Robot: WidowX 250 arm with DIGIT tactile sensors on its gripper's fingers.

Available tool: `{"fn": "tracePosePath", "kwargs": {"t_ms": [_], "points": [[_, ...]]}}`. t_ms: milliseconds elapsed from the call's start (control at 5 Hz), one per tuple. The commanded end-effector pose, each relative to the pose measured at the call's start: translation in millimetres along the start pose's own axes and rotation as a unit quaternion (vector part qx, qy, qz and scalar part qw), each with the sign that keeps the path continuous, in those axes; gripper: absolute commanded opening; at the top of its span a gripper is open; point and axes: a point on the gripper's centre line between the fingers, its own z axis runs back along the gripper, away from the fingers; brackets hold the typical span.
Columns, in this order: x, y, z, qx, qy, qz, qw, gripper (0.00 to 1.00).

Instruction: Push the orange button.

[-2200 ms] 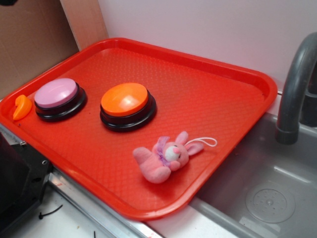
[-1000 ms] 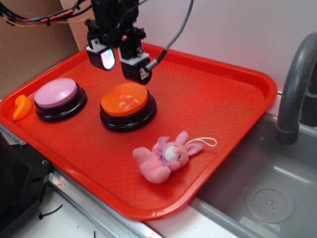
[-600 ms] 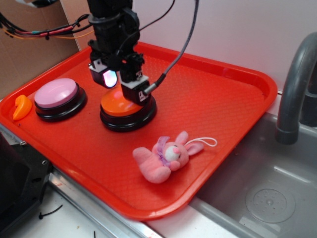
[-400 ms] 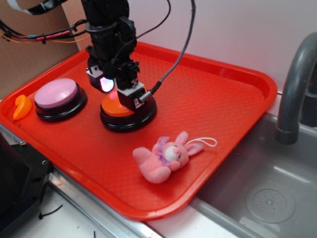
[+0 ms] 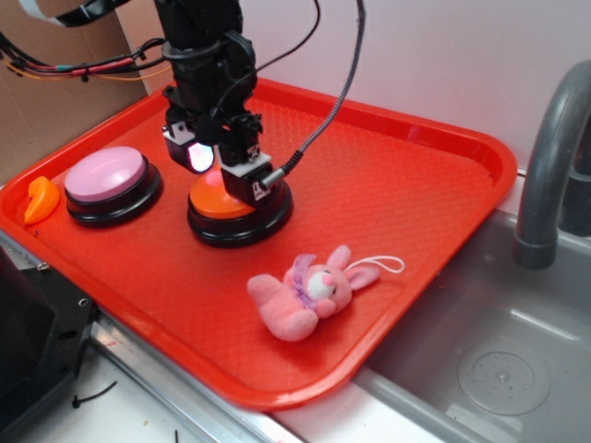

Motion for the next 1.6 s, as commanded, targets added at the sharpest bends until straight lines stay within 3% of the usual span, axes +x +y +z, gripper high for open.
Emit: {"fn": "tracePosePath", "kwargs": {"t_ms": [0,400,1400], "points": [[6,2,35,0.022,-0.020,-0.003,1.000,1.00],[8,7,62,0.016,-0.021,0.015,1.000,1.00],[3,9,81,0.026,-0.023,0.031,0.999,1.00]]}}
